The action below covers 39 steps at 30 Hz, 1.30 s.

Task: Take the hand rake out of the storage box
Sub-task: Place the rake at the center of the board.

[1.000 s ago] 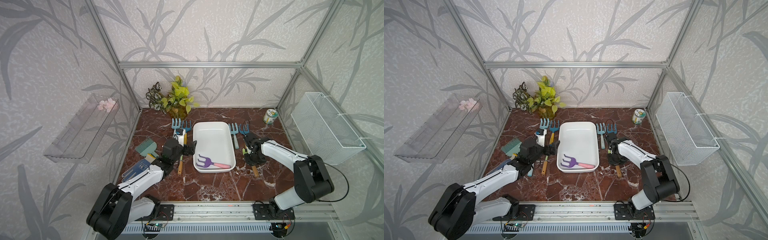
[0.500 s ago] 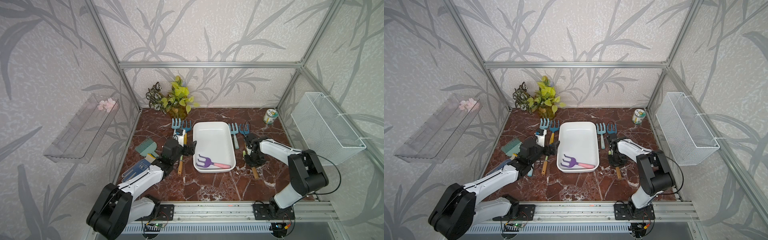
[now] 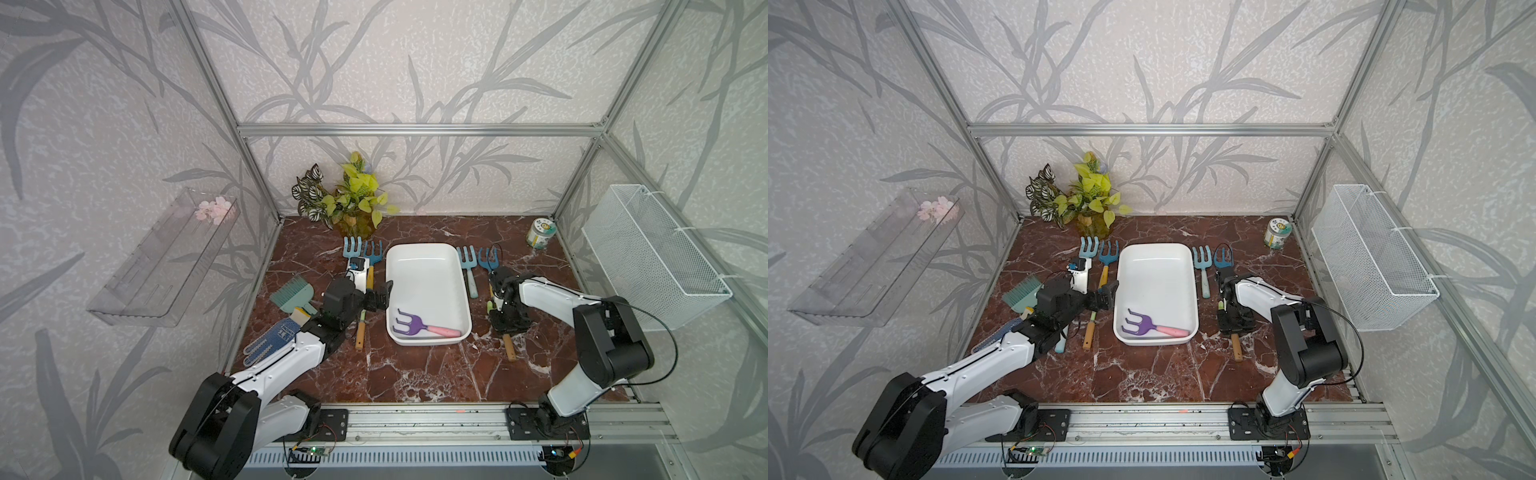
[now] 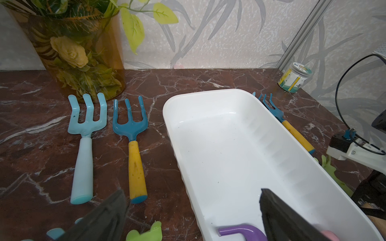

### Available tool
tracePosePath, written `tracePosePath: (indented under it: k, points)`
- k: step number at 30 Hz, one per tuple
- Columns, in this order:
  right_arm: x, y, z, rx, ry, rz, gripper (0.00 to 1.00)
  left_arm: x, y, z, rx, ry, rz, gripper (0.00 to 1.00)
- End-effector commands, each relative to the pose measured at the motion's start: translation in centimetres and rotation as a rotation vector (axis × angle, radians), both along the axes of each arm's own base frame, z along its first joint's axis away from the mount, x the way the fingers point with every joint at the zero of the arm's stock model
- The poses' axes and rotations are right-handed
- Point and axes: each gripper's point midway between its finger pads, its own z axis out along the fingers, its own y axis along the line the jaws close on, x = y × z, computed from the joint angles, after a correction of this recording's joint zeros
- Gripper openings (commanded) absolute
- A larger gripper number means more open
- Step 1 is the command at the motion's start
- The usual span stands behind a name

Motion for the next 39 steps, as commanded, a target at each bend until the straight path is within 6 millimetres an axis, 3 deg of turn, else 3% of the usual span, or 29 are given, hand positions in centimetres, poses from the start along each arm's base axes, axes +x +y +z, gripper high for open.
tracePosePath:
  k: [1,11,12,13,20,25,33,39]
  points:
    - [0.3,-0.3,0.7,-0.011,-0.020,-0.006,0.56,-0.3,0.3,-0.1,0.004,0.006,-0.002,1.00]
    - [1.4,-0.2,4.6,0.014,-0.200,-0.005,0.87,-0.2,0.2,-0.3,0.007,0.021,-0.003,1.00]
    - [1.5,0.0,4.9,0.026,-0.223,0.000,0.98,-0.2,0.1,-0.4,0.008,0.022,-0.005,1.00]
    - [1.6,0.2,5.4,0.040,-0.251,0.004,0.99,-0.2,0.1,-0.4,0.008,0.024,-0.006,1.00]
    - [2.4,3.0,8.2,0.214,-0.469,0.075,0.99,-0.1,-0.2,-0.7,0.008,0.034,-0.018,1.00]
    - [2.5,6.7,9.9,0.412,-0.611,0.143,0.99,0.1,-0.2,-0.9,0.011,0.040,-0.017,1.00]
    - [2.1,10.6,11.9,0.558,-0.682,0.246,0.99,0.0,0.2,0.1,0.015,0.035,0.001,1.00]
    - [2.0,15.2,13.8,0.649,-0.662,0.375,0.99,-0.2,1.7,0.8,-0.009,0.012,0.075,1.00]
